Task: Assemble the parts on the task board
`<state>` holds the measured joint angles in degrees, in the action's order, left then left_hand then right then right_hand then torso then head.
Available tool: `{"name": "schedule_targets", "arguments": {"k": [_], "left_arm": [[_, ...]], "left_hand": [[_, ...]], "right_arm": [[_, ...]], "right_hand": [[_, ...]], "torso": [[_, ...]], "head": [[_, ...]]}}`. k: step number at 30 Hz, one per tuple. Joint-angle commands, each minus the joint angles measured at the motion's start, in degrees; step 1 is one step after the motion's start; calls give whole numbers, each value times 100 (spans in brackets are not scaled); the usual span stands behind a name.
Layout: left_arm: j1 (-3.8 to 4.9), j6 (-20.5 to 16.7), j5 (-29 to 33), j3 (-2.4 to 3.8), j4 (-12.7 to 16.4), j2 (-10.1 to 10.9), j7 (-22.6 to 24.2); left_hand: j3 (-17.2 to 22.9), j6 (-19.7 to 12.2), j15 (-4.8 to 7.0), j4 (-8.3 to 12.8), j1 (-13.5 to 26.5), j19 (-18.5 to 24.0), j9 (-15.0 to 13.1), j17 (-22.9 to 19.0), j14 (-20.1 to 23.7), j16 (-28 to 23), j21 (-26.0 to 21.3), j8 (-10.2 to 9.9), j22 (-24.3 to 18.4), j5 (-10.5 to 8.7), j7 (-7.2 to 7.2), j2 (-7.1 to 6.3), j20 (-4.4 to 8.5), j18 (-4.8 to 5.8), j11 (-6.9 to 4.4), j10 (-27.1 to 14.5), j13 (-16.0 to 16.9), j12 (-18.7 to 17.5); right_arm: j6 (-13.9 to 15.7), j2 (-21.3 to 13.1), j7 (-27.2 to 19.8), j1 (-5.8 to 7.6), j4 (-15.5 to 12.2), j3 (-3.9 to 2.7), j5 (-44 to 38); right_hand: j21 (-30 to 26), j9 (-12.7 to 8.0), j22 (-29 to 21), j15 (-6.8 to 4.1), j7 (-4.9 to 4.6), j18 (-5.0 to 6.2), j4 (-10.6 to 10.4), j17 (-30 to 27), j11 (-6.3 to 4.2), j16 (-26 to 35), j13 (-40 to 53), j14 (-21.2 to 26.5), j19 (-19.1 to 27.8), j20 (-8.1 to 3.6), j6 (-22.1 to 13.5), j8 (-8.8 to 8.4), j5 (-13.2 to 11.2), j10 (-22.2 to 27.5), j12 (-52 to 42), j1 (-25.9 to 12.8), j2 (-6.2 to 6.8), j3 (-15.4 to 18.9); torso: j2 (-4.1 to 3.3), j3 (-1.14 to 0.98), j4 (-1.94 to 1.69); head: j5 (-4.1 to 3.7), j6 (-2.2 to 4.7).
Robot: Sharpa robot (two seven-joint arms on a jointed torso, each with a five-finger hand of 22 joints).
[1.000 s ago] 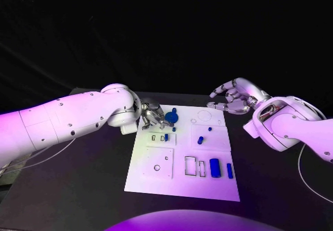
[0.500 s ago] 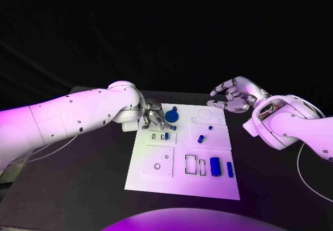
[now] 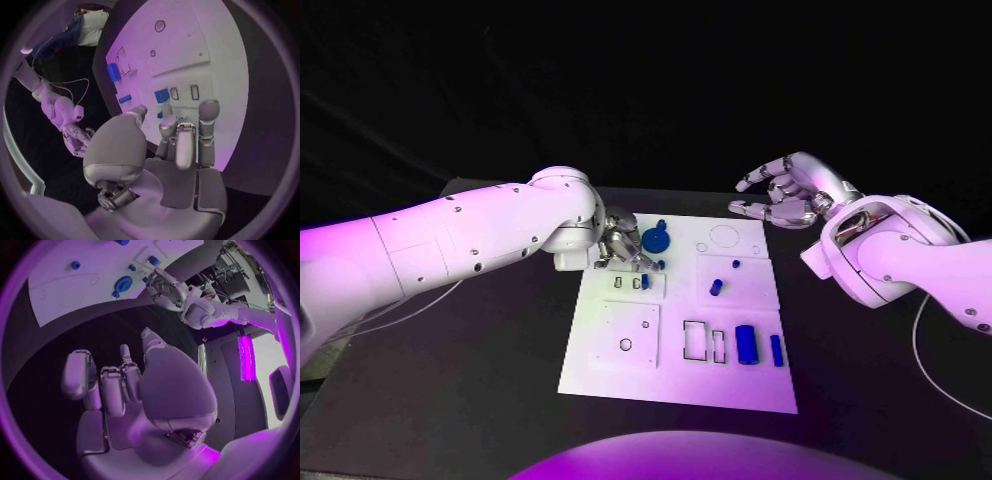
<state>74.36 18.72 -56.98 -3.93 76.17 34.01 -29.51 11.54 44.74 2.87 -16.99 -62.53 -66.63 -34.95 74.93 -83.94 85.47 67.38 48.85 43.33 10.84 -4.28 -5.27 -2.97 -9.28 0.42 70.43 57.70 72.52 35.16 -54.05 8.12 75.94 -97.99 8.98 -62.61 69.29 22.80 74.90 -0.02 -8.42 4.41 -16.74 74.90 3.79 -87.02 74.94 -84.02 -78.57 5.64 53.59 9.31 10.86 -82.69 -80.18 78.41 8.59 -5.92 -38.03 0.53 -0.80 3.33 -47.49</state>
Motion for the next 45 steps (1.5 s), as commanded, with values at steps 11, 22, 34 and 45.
{"name": "schedule_targets", "arguments": {"k": [11,22,34,45], "left_arm": [[4,171,-123,-31,-110,-118,-38],[3,319,-116,-32,-127,-155,-53],[-3,395,-106,-40,-174,-205,-60],[-10,435,-58,-55,-230,-230,-65]], "left_hand": [[-33,-56,4,10,56,54,-9,435,-222,-13,6,9,-16,-11,-14,22,-11,64,2,-56,-18,-25],[-32,-78,0,11,66,62,-16,420,-215,-20,4,-2,-21,-10,-20,53,-14,63,7,-71,-33,-33],[-22,-127,-10,17,48,97,-22,337,-181,-59,-17,-33,-64,-1,-35,97,-20,55,19,-120,-86,-62],[-10,-146,-17,17,29,112,-28,323,-173,-65,-23,-47,-77,8,-44,133,-26,53,27,-142,-107,-74]], "right_arm": [[131,33,-58,-9,15,1,-1],[125,47,-53,-18,25,3,16],[124,38,-24,-19,27,3,20],[123,33,-23,-20,27,3,21]], "right_hand": [[-16,3,90,-39,-6,56,0,430,-9,36,524,-352,10,8,-38,30,24,31,17,-59,8,31],[-17,3,90,-39,-5,56,3,436,-10,35,517,-354,7,7,-47,37,26,34,25,-53,3,27],[-23,4,86,-40,-5,57,6,436,-11,36,516,-355,7,6,-51,44,28,33,26,-45,-3,22],[-23,4,86,-40,-5,57,6,436,-11,36,516,-355,7,6,-51,44,28,33,26,-45,-3,22]], "torso": [[-9,-2,-5],[0,-6,-8],[0,-9,-6],[2,-10,-13]], "head": [[4,-49],[3,-73],[16,-71],[18,-68]]}}
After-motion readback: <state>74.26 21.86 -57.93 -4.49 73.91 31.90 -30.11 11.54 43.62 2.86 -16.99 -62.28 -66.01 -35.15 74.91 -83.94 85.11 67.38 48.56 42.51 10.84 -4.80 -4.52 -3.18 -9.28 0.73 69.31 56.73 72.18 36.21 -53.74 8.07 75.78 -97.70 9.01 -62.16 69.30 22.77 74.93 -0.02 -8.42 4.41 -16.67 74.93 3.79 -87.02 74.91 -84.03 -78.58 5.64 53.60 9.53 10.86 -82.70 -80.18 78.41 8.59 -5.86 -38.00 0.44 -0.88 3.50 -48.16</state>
